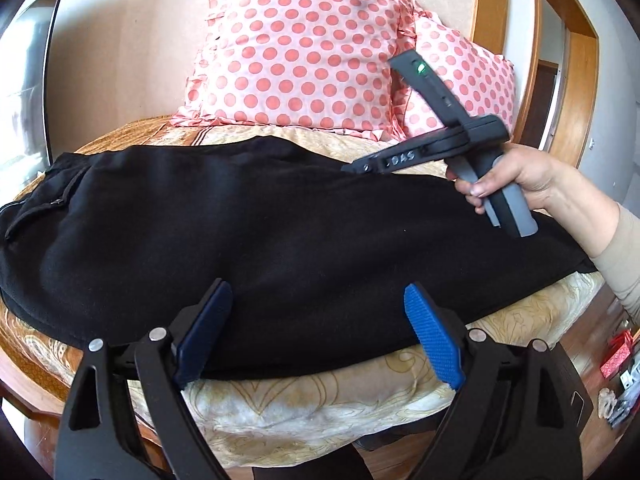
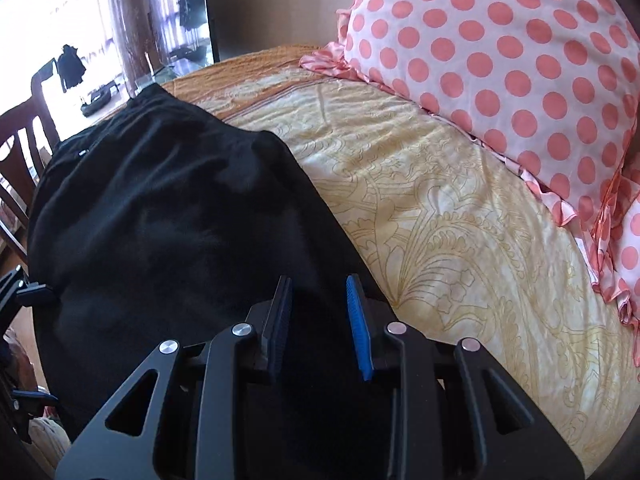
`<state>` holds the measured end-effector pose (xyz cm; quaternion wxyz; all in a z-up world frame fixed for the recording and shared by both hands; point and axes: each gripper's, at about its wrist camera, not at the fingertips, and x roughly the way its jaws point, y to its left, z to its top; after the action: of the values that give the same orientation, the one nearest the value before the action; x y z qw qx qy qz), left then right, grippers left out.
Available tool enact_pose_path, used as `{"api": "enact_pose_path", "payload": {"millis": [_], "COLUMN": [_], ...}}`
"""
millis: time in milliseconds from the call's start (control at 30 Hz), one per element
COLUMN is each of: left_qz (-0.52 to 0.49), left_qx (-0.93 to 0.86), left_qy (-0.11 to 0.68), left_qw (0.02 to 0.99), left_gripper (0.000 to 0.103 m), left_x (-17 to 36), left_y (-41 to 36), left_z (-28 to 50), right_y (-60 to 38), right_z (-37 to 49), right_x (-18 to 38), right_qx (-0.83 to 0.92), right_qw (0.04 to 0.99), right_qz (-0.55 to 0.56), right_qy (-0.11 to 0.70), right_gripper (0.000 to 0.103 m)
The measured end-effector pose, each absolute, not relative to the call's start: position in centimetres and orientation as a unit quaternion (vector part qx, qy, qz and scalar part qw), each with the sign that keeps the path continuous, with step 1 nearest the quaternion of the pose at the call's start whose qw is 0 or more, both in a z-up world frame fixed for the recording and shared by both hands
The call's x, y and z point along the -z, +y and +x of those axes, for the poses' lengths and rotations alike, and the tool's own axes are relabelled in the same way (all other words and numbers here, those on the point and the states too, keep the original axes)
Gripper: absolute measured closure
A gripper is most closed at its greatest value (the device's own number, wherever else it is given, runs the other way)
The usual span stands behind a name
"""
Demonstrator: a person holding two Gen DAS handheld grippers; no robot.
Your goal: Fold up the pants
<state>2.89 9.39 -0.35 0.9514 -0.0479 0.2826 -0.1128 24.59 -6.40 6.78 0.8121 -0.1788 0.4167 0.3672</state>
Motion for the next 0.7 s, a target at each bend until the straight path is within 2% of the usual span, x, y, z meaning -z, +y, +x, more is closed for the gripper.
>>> {"api": "enact_pose_path", "payload": {"millis": [33, 100, 267, 467, 533, 700], "left_qz": [-0.05, -0.058, -0.054, -0.058, -0.053, -0.062], "left_qx": [0.114, 0.117, 0.116, 0.116, 0.117, 0.124], "left_qy": [0.282, 0.28, 0.278, 0.279, 0.28, 0.29], "left_qw": [0.951, 0.951, 0.952, 0.952, 0.951, 0.947], "left_gripper": [0.015, 0.014, 0.013, 0.012, 0.012, 0.01], "left_x": [0.3, 0.3, 0.3, 0.2, 0.2, -0.5], "left_y": [9.4, 9.5, 9.3, 9.4, 9.3, 9.4], "left_z": [2.9, 2.8, 2.8, 2.9, 2.9, 3.3], "right_y": [-6.4, -6.0, -5.3, -5.8, -7.7, -18.4], "right_z": [24.5, 24.5, 25.8, 25.4, 25.3, 23.8], "right_x": [-6.8, -7.0, -8.0, -7.3, -8.2, -11.6], "right_qx": [-0.378, -0.372, -0.343, -0.331, -0.312, -0.222], "right_qw": [0.806, 0.806, 0.828, 0.824, 0.836, 0.885], "right_qz": [-0.175, -0.19, -0.205, -0.211, -0.191, -0.129], "right_qy": [0.421, 0.418, 0.393, 0.408, 0.409, 0.389], "right_gripper": [0.098, 0.102, 0.102, 0.1, 0.091, 0.09]}}
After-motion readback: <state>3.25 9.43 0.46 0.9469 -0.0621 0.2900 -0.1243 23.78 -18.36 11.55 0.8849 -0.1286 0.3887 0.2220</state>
